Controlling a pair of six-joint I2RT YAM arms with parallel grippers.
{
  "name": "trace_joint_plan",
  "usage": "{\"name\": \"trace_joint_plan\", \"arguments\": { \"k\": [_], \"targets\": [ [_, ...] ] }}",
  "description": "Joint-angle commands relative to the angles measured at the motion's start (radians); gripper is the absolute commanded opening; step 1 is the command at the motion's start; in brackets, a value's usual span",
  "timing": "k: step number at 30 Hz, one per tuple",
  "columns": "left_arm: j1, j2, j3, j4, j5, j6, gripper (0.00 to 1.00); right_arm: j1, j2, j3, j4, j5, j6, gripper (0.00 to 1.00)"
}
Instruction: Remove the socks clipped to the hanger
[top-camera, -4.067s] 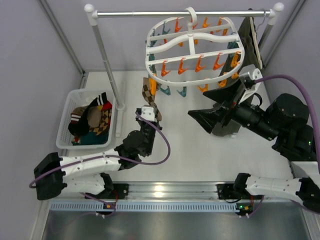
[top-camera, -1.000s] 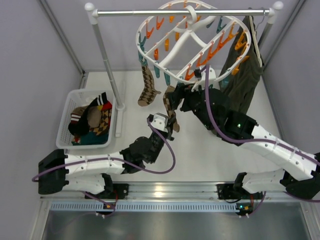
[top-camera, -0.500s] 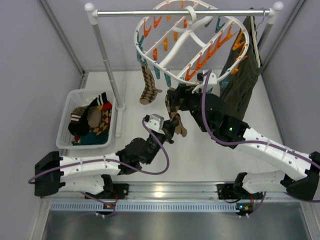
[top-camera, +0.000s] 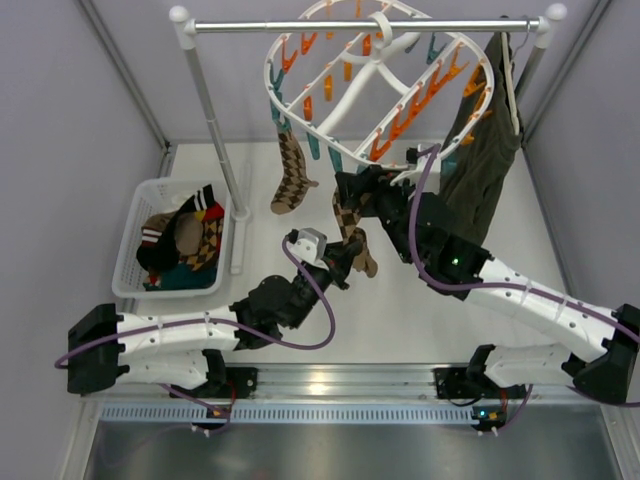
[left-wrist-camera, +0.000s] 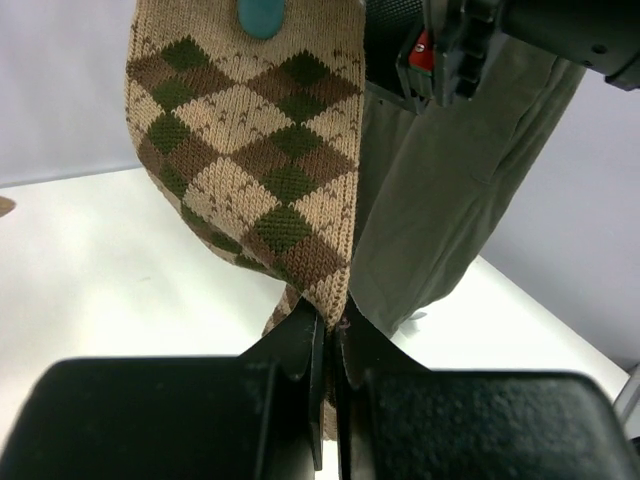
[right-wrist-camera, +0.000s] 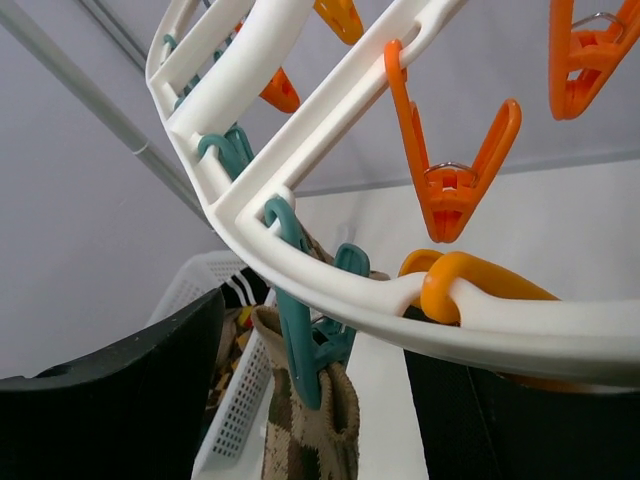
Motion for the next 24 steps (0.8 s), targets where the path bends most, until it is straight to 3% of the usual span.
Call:
{"name": "trace_joint_plan", "arguments": {
  "k": [1,19,23,24],
  "targets": [
    [0.001,-0.002,0.010,0.018,0.033,-0.023,0.00,-0.022,-0.027,-0.008,0.134,-0.013,0.031,0.67],
    [0.001,0.006,0.006,0.020,0.076,-0.057,0.00,-0.065,-0.051,-0.087,0.294,-0.019,0.040,0.47],
    [0.001,0.011,0.004,0.020,0.071,-0.057,0.00,-0.065,-0.053,-0.093,0.306,-0.020,0.029,0.32],
    [0.001,0.012,0.004,0.020,0.070,-0.057,0.00,-0.065,-0.053,-0.094,0.305,-0.020,0.028,0.20]
  ]
}}
